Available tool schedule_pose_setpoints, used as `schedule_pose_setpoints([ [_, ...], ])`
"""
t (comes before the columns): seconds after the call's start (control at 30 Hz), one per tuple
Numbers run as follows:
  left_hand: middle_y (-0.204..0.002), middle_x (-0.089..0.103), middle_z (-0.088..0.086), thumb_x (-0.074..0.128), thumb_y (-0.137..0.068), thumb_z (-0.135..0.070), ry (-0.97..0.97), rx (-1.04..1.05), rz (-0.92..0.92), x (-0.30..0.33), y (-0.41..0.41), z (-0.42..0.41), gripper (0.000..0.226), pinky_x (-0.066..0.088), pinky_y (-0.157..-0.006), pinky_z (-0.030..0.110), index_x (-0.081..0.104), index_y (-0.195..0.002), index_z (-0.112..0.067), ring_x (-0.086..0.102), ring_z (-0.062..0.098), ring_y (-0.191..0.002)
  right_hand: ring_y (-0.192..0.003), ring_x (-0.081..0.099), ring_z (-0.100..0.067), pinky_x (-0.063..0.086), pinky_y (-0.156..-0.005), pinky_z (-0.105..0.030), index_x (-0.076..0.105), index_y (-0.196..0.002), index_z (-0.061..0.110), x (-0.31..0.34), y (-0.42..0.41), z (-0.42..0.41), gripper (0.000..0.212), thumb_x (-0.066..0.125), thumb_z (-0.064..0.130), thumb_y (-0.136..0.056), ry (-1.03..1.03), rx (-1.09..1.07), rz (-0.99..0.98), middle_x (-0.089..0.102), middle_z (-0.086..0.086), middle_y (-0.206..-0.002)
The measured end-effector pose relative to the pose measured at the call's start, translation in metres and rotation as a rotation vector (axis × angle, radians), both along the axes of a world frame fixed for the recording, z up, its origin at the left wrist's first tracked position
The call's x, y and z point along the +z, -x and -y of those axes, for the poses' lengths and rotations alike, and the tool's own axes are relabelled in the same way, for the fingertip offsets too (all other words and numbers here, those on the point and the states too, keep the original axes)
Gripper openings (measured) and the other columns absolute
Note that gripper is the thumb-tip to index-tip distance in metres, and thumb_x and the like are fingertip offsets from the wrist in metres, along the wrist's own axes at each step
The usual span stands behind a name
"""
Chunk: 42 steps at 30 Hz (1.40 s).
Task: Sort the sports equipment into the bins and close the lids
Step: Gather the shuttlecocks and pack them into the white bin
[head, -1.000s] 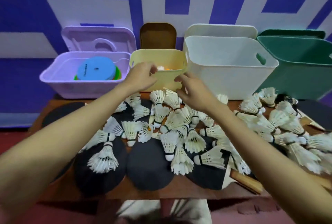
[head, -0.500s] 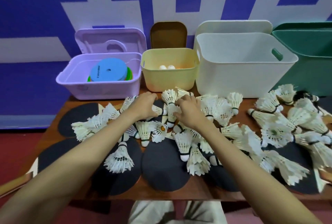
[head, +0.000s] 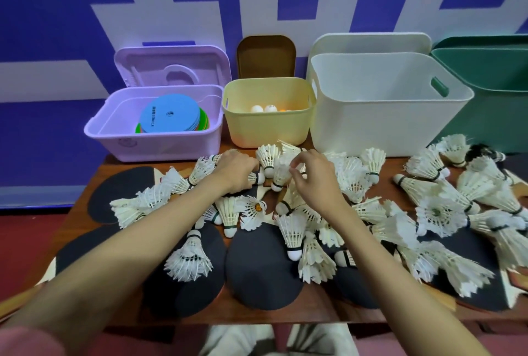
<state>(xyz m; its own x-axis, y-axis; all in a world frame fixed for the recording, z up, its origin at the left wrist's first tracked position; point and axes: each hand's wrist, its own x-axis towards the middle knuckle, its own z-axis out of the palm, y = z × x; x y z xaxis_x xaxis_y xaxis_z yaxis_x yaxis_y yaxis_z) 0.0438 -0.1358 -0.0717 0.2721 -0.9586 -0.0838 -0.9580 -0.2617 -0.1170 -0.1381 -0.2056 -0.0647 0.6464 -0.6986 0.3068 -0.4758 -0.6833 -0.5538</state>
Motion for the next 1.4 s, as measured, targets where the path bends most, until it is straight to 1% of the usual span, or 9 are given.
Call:
schedule_pose_setpoints([
  [0.17,-0.116,0.058,0.006,0.061,-0.086,-0.030,0.381,0.137,-0.226,0.018,0.008,-0.020,0.037,0.032,-0.089,0.036,0.059,-0.122,-0.021,0.047,0.028,-0.111,-0.091,0.056,-0.019,0.044,-0.086,-0.039,0.062,-0.089,0.013,0.000,0.019,-0.006,0.004,0.059,0.015,-0.090,-0.035,-0.041,0.185,0.063,0.001,-0.089],
  [0.33,-0.112,0.059,0.002,0.067,-0.084,-0.029,0.813,0.333,-0.546,0.024,0.015,-0.044,0.034,0.033,-0.082,0.029,0.059,-0.116,-0.019,0.047,0.022,-0.106,-0.082,0.057,-0.010,0.044,-0.078,-0.020,0.062,-0.086,0.013,-0.001,0.026,-0.019,0.004,0.060,0.011,-0.089,-0.108,-0.047,0.340,0.061,0.006,-0.083],
  [0.6,-0.108,0.068,0.015,0.069,-0.086,-0.011,0.906,0.661,-1.622,0.025,0.033,-0.069,0.024,0.051,-0.097,0.043,0.058,-0.105,-0.001,0.067,0.023,-0.103,-0.081,0.060,-0.003,0.047,-0.076,-0.016,0.063,-0.090,0.012,0.005,0.023,-0.032,0.002,0.061,0.011,-0.090,-0.187,-0.051,0.541,0.063,0.008,-0.083],
  [0.77,-0.111,0.066,0.020,0.062,-0.089,-0.001,0.947,0.702,-1.921,0.028,0.048,-0.075,0.030,0.055,-0.090,0.039,0.048,-0.115,-0.002,0.068,0.024,-0.101,-0.078,0.060,-0.005,0.049,-0.076,-0.019,0.063,-0.087,0.014,0.008,0.015,-0.039,0.007,0.062,0.007,-0.089,-0.322,-0.027,0.633,0.064,0.008,-0.081],
  [0.9,-0.117,0.063,0.019,0.063,-0.089,-0.006,0.791,0.605,-1.857,0.024,0.055,-0.081,0.022,0.057,-0.085,0.037,0.059,-0.111,-0.003,0.067,0.025,-0.105,-0.074,0.060,0.000,0.047,-0.072,-0.013,0.063,-0.086,0.008,0.009,0.008,-0.047,0.006,0.062,0.002,-0.088,-0.414,0.039,0.667,0.063,0.006,-0.079],
  [1.0,-0.107,0.066,0.009,0.073,-0.082,-0.012,0.700,0.486,-1.483,0.019,0.054,-0.092,0.020,0.058,-0.076,0.027,0.066,-0.100,-0.010,0.068,0.015,-0.093,-0.077,0.061,-0.008,0.049,-0.074,-0.018,0.063,-0.086,0.007,0.009,0.008,-0.047,0.006,0.062,0.002,-0.087,-0.421,0.092,0.652,0.065,0.001,-0.081],
  [1.1,-0.098,0.069,-0.002,0.084,-0.068,-0.015,0.626,0.314,-1.135,0.015,0.048,-0.104,0.037,0.055,-0.082,0.023,0.067,-0.101,-0.016,0.065,0.009,-0.091,-0.078,0.062,-0.010,0.050,-0.076,-0.021,0.065,-0.086,0.008,0.010,0.009,-0.051,0.008,0.063,0.000,-0.086,-0.424,0.183,0.597,0.066,0.001,-0.081],
  [1.27,-0.105,0.067,-0.011,0.084,-0.068,-0.020,0.593,0.261,-0.939,0.009,0.046,-0.119,0.050,0.048,-0.090,0.020,0.063,-0.113,-0.023,0.063,0.004,-0.098,-0.070,0.063,-0.011,0.054,-0.071,-0.028,0.069,-0.090,0.007,0.011,0.002,-0.062,0.004,0.066,0.007,-0.086,-0.428,0.332,0.506,0.069,0.003,-0.083],
  [1.4,-0.104,0.062,-0.016,0.078,-0.076,-0.014,0.714,0.365,-0.977,0.005,0.048,-0.132,0.044,0.042,-0.087,0.013,0.057,-0.114,-0.024,0.058,-0.007,-0.096,-0.081,0.065,-0.019,0.054,-0.071,-0.032,0.065,-0.105,0.010,0.004,-0.003,-0.064,0.015,0.056,0.015,-0.094,-0.440,0.248,0.552,0.067,0.002,-0.101],
])
